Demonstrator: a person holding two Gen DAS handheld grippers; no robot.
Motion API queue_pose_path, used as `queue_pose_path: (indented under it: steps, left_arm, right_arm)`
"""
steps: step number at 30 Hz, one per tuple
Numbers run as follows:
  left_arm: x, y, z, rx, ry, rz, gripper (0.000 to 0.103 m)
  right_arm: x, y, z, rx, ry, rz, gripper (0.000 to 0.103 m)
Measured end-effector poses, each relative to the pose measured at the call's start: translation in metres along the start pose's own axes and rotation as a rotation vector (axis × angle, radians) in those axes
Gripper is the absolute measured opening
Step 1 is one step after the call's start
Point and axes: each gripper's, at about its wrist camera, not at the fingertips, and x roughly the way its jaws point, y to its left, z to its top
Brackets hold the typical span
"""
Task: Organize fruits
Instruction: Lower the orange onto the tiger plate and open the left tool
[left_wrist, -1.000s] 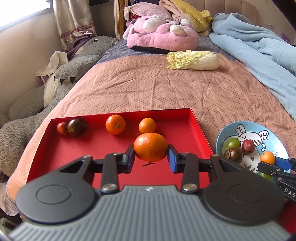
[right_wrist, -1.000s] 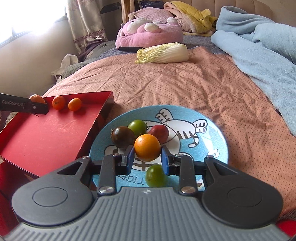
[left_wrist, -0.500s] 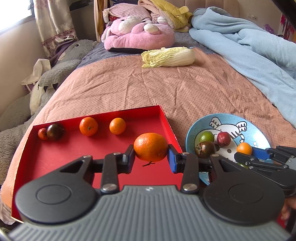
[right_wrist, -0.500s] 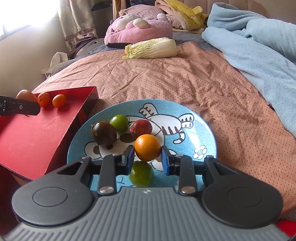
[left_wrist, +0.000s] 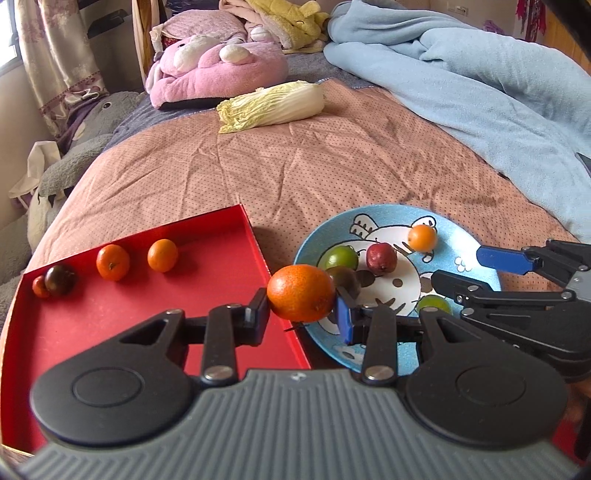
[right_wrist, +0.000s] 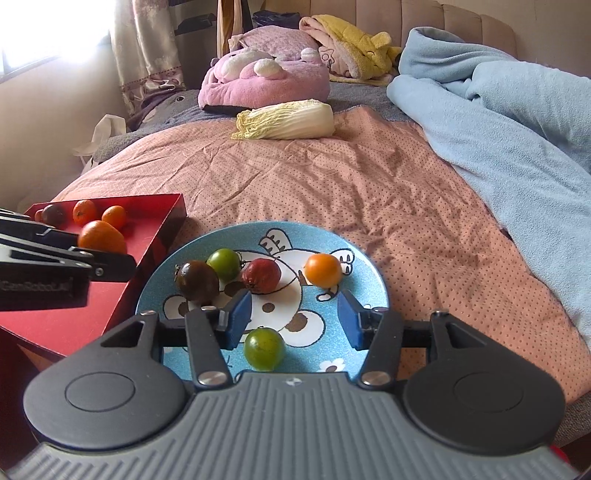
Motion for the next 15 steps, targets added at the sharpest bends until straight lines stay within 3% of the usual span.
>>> queue_pose_path:
  steps: [9,15]
  left_arm:
    - [0.024,-0.026,-0.006,0.017,0.033,-0.052,0.040]
    - [0.041,-0.042,-0.007,0.030,0.054,-0.081,0.040]
  right_arm:
    - [-0.043,-0.006,-0.009,-0.002,-0.009,-0.014,0.066]
    - [-0.058,-0.004,-0.021,-0.015,0.015,-0.020,0.067]
